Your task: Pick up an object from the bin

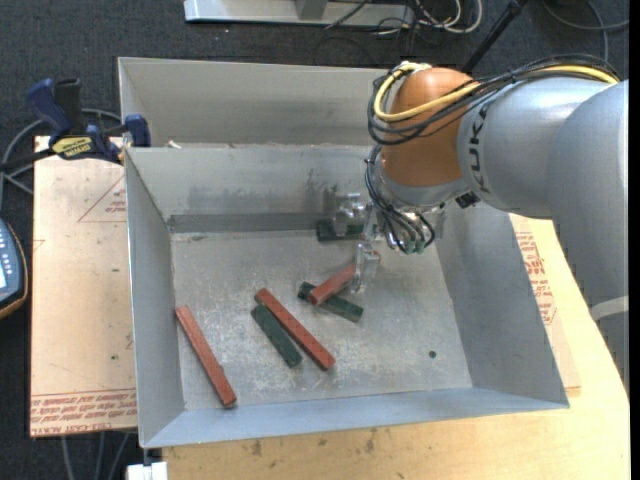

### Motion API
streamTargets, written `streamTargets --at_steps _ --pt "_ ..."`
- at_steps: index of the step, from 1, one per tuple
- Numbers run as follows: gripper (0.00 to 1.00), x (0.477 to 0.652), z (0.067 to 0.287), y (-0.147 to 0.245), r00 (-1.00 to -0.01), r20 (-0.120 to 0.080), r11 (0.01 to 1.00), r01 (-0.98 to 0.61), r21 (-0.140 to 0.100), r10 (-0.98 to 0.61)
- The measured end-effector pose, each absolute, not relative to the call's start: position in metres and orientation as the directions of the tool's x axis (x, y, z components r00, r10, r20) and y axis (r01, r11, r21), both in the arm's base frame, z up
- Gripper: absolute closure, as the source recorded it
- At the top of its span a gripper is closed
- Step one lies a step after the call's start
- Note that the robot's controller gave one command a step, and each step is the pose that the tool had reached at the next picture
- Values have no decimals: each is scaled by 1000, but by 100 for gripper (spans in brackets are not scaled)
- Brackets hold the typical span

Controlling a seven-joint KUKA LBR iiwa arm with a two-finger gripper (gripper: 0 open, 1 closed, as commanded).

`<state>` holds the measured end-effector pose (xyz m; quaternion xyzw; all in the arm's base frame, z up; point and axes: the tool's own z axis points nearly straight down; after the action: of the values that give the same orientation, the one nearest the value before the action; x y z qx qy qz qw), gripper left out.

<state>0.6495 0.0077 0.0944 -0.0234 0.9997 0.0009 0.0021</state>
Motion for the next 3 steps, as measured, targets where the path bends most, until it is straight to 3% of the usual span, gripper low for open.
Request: streamTargets --at_steps 1,2,3 --pt "100 649 94 7 -999 -3 999 -45 1 -45" --pt "0 649 94 7 -999 -3 999 -45 1 -45" --pt "0 657 75 36 -992 -6 992 -127 0 -127"
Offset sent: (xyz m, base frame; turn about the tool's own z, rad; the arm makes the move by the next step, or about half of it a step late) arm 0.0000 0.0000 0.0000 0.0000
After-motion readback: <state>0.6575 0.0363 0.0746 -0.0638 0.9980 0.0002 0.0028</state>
